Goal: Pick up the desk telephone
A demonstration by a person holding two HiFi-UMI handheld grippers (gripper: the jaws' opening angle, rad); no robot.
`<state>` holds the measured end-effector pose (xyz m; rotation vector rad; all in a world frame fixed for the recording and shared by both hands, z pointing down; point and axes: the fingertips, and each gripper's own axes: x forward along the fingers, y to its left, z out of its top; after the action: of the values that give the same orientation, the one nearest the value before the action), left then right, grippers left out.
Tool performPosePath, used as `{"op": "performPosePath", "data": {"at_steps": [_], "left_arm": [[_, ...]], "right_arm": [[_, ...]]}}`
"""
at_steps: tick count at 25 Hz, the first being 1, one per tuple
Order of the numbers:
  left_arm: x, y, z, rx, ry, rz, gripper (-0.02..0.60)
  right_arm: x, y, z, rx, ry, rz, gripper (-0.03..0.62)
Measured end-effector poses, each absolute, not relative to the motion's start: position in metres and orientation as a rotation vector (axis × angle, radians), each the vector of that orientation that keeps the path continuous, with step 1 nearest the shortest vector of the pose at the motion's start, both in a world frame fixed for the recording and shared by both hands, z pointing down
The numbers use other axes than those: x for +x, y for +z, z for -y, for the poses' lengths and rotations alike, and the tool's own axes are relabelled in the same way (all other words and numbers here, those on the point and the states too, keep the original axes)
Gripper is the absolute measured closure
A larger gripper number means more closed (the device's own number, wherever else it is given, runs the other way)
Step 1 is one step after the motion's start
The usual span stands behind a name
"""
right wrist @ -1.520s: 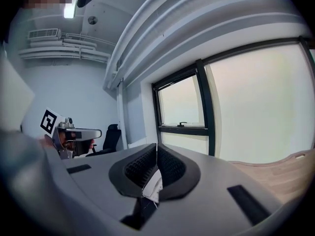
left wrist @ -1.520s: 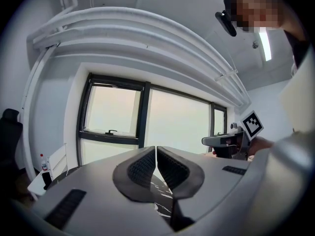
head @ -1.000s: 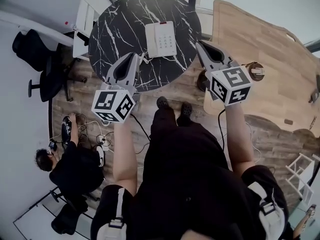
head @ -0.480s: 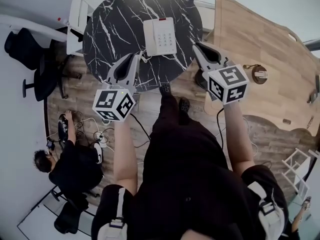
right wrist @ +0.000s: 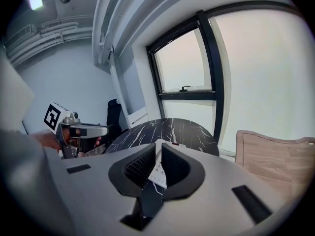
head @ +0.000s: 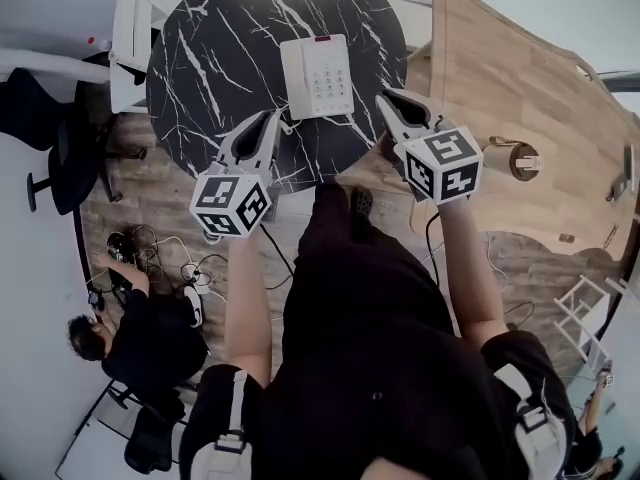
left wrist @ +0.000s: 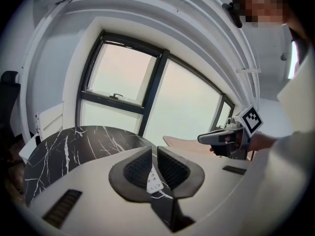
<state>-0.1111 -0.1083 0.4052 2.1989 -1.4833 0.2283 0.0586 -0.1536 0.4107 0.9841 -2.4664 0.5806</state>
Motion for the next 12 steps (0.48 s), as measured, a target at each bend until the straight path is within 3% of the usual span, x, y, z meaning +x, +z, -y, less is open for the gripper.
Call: {"op": "performPosePath", "data": {"at_steps": [7, 12], "left_arm": [[-0.129, 0.438, 0.139, 2.175, 0.273, 1.394, 0.552], [-0.138, 0.462, 0.158, 2.170, 0.287, 1.320, 0.505]], "right_arm": [[0.038, 0.444, 0.176, 0.981, 0.653, 2.372, 0.556], [0.027, 0.471, 0.184, 0.983, 0.704, 2.304, 0.535]]}}
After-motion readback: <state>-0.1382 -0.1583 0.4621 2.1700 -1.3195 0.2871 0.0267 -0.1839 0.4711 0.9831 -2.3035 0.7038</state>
